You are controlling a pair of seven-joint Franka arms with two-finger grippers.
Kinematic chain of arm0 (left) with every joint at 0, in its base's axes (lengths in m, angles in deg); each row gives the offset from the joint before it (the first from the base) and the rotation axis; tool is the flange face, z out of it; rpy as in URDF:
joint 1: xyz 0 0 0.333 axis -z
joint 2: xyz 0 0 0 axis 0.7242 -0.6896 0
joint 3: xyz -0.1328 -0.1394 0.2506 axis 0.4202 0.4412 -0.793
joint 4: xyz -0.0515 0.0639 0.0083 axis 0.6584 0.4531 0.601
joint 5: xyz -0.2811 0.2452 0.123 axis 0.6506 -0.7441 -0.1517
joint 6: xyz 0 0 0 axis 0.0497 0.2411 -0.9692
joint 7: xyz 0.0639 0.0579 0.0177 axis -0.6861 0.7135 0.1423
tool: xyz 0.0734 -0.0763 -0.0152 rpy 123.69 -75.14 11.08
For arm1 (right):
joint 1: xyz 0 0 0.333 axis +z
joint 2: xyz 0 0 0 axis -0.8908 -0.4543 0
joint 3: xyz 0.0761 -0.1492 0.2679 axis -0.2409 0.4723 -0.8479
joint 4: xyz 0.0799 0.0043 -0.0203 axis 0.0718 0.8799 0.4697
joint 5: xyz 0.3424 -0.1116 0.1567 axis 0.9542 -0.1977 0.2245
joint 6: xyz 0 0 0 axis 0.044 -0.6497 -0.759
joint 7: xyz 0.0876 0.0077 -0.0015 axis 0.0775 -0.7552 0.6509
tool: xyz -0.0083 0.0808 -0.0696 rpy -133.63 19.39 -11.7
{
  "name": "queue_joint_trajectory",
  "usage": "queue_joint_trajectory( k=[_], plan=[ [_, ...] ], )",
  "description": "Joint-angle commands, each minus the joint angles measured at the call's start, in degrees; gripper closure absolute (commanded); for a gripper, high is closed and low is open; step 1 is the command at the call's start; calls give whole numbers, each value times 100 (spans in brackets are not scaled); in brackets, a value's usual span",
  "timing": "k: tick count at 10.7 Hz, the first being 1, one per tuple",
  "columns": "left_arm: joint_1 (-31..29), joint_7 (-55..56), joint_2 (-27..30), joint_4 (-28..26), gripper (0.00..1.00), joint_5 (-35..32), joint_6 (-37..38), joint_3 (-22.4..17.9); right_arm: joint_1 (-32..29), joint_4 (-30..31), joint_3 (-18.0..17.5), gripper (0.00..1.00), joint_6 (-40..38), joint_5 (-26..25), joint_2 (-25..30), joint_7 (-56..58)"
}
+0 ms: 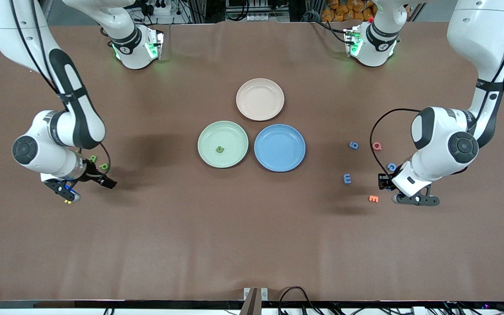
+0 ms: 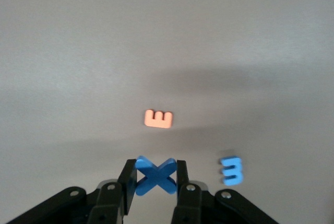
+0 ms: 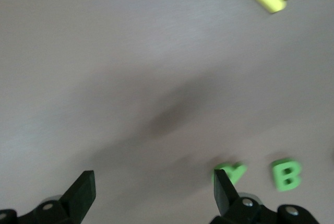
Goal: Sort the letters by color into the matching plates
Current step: 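Return the right gripper to the letters while the left gripper lifts the x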
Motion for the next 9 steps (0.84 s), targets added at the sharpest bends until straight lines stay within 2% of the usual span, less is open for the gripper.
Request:
queue_joint_trajectory(
  k=[1,6,9],
  plan=[
    [19,646,257,-58,100,-121,375,279,-376,327,-108,0,258,-79,82,166],
    [63,1639,529,109,100,-121,1000,824,-569,923,-108,0,959,-123,82,340],
    [81,2105,678,109,100,-130,1333,1184,-570,1100,-108,0,1013,-123,125,412]
  ],
)
